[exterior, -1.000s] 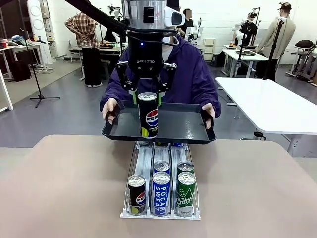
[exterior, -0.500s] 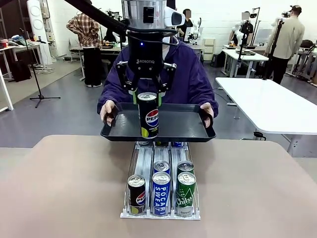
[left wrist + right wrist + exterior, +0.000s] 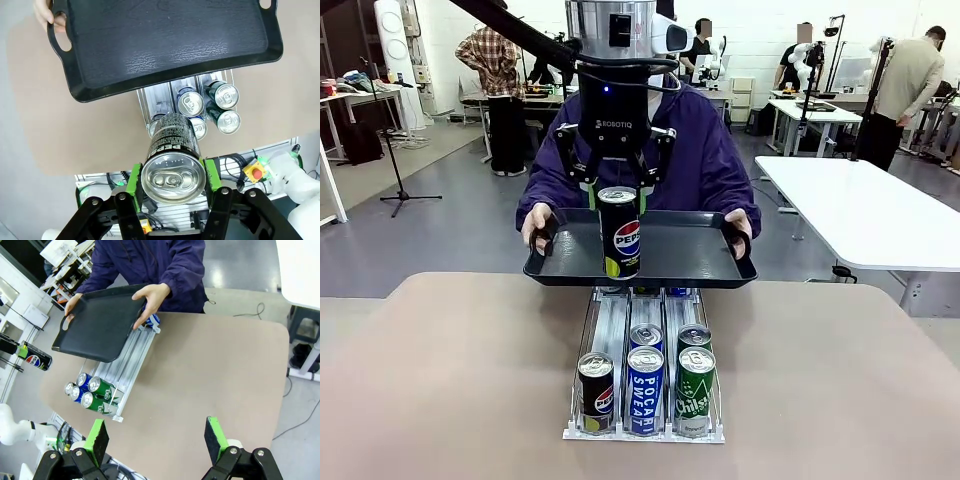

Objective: Retrieve and hand over the desired beverage to the person.
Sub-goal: Place the picked can on the Handle tray extended by the person, then pick up another can of the same type that the person held from the Automatic Can Dispenser.

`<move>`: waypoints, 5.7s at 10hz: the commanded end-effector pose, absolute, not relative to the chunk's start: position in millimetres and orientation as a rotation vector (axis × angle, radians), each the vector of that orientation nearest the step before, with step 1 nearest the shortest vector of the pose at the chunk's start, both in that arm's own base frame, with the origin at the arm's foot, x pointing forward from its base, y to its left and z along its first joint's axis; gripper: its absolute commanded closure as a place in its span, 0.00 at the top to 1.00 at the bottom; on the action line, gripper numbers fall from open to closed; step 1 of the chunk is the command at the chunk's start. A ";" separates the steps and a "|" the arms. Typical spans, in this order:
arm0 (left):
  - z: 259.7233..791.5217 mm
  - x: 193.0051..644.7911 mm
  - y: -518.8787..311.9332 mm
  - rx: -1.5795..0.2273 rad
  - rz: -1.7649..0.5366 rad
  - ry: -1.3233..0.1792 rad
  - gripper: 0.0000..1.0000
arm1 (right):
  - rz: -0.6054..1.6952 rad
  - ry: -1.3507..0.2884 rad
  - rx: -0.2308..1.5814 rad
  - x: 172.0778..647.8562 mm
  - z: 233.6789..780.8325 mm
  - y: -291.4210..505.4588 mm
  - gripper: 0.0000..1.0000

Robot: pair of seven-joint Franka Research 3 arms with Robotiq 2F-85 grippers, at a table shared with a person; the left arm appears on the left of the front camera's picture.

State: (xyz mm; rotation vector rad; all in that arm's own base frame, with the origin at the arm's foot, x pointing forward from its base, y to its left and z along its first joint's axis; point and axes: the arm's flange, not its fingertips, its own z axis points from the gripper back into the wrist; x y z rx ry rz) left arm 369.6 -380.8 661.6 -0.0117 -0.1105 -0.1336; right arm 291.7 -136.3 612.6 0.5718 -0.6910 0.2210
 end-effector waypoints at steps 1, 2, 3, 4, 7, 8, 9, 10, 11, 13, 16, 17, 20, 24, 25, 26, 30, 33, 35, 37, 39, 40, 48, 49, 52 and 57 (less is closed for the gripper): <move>667.1 392.2 -385.4 -0.025 -0.152 -0.099 0.58 | 0.238 -0.704 0.601 294.0 612.3 -138.0 1.00; 671.9 414.8 -385.2 0.000 -0.153 -0.118 0.58 | 0.238 -0.704 0.601 294.0 612.3 -138.0 1.00; 671.6 432.2 -378.3 0.032 -0.048 -0.156 0.58 | 0.238 -0.704 0.601 294.0 612.3 -138.0 1.00; 667.0 458.1 -357.9 0.026 0.002 -0.129 0.58 | 0.238 -0.704 0.601 294.0 612.3 -138.0 1.00; 641.4 502.1 -323.3 0.011 -0.040 -0.085 0.58 | 0.238 -0.704 0.601 294.0 612.3 -138.0 1.00; 634.3 516.1 -317.7 0.013 -0.040 -0.074 0.58 | 0.238 -0.704 0.601 294.0 612.3 -138.0 1.00; 624.1 526.4 -314.3 0.008 -0.045 -0.062 0.58 | 0.238 -0.704 0.601 294.0 612.3 -138.0 1.00; 612.1 531.3 -313.9 0.023 -0.038 -0.051 0.58 | 0.238 -0.704 0.601 294.0 612.3 -138.0 1.00; 603.1 534.6 -313.4 0.041 -0.036 -0.057 0.58 | 0.238 -0.704 0.601 294.0 612.3 -138.0 1.00; 592.1 537.8 -312.6 0.042 -0.036 -0.044 0.58 | 0.238 -0.704 0.601 294.0 612.3 -138.0 1.00; 592.6 536.9 -312.4 0.029 -0.052 -0.054 1.00 | 0.238 -0.704 0.601 294.0 612.3 -138.0 1.00; 592.9 536.9 -312.2 0.028 -0.057 -0.053 1.00 | 0.238 -0.704 0.601 294.0 612.3 -138.0 1.00; 595.4 535.5 -310.8 0.026 -0.063 -0.055 1.00 | 0.238 -0.704 0.601 294.0 612.3 -138.0 1.00; 615.6 495.7 -313.1 -0.006 -0.155 -0.067 1.00 | 0.238 -0.704 0.601 294.0 612.3 -138.0 1.00; 624.7 459.5 -309.6 0.003 -0.220 -0.107 1.00 | 0.238 -0.704 0.601 294.0 612.3 -138.0 1.00; 629.6 413.1 -299.3 0.006 -0.288 -0.165 1.00 | 0.238 -0.704 0.601 294.0 612.3 -138.0 1.00; 631.3 314.6 -260.5 -0.025 -0.369 -0.287 1.00 | 0.238 -0.704 0.601 294.0 612.3 -138.0 1.00; 647.6 310.0 -279.9 0.005 -0.349 -0.281 1.00 | 0.238 -0.704 0.601 294.0 612.3 -138.0 1.00; 647.6 310.0 -279.9 0.005 -0.349 -0.281 1.00 | 0.238 -0.704 0.601 294.0 612.3 -138.0 1.00; 647.6 310.0 -279.9 0.005 -0.349 -0.281 1.00 | 0.238 -0.704 0.601 294.0 612.3 -138.0 1.00; 647.6 310.0 -279.9 0.005 -0.349 -0.281 1.00 | 0.238 -0.704 0.601 294.0 612.3 -138.0 1.00; 647.6 310.0 -279.9 0.005 -0.349 -0.281 1.00 | 0.238 -0.704 0.601 294.0 612.3 -138.0 1.00; 647.6 310.0 -279.9 0.005 -0.349 -0.281 1.00 | 0.238 -0.704 0.601 294.0 612.3 -138.0 1.00; 647.6 310.0 -279.9 0.005 -0.349 -0.281 1.00 | 0.238 -0.704 0.601 294.0 612.3 -138.0 1.00; 647.1 310.1 -282.0 0.001 -0.340 -0.287 1.00 | 0.238 -0.704 0.601 294.0 612.3 -138.0 1.00; 623.2 342.2 -77.1 -0.379 -0.714 -0.368 1.00 | 0.238 -0.704 0.601 294.0 612.3 -138.0 1.00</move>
